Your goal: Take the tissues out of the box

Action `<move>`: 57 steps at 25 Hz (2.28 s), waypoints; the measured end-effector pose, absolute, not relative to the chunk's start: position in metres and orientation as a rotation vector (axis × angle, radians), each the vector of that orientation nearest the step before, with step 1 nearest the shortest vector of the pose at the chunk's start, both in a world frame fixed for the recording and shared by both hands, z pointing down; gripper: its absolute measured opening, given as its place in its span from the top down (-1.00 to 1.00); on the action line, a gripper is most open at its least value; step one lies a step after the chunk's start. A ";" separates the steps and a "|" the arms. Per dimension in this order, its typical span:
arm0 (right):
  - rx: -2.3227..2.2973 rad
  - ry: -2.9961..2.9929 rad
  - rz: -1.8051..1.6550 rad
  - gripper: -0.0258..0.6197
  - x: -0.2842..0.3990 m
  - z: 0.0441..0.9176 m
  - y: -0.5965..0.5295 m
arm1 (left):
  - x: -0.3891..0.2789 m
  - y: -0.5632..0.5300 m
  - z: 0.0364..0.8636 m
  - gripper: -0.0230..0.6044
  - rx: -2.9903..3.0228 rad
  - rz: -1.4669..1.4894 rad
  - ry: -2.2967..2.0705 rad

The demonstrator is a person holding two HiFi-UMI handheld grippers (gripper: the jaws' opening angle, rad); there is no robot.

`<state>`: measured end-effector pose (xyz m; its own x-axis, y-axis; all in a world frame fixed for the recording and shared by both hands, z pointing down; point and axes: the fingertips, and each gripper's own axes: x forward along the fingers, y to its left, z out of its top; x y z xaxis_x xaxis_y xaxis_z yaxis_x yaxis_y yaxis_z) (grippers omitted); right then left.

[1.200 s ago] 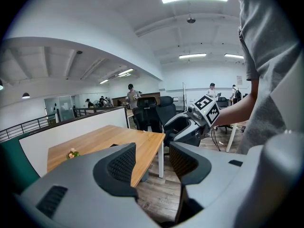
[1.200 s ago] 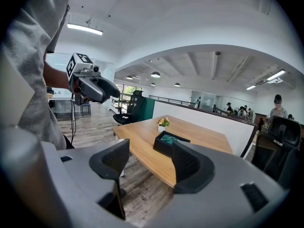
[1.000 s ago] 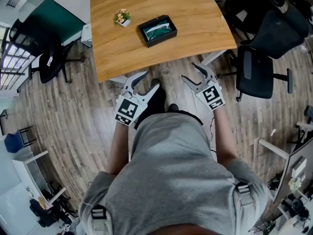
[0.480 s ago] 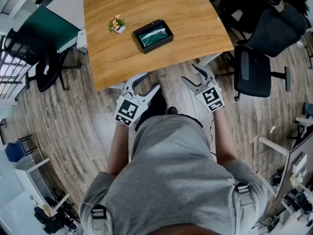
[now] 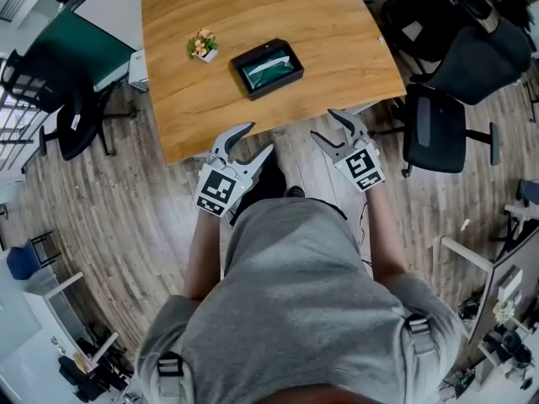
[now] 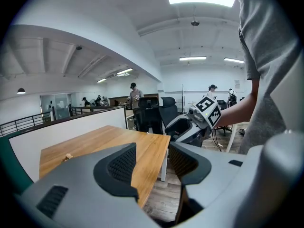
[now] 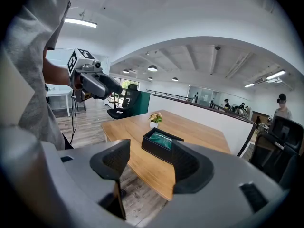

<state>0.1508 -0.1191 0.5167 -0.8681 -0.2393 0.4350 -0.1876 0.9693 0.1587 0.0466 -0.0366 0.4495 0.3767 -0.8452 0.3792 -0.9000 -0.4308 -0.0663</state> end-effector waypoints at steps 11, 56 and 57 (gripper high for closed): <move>0.294 -2.613 -0.143 0.06 0.098 0.531 -0.164 | -0.009 -0.087 0.460 0.19 2.473 0.537 -1.546; 0.167 -2.513 -0.214 0.05 -0.030 0.575 -0.236 | -0.126 -0.169 0.495 0.19 2.467 0.508 -1.500; 0.146 -2.509 -0.219 0.05 -0.032 0.577 -0.238 | -0.127 -0.170 0.496 0.19 2.458 0.504 -1.508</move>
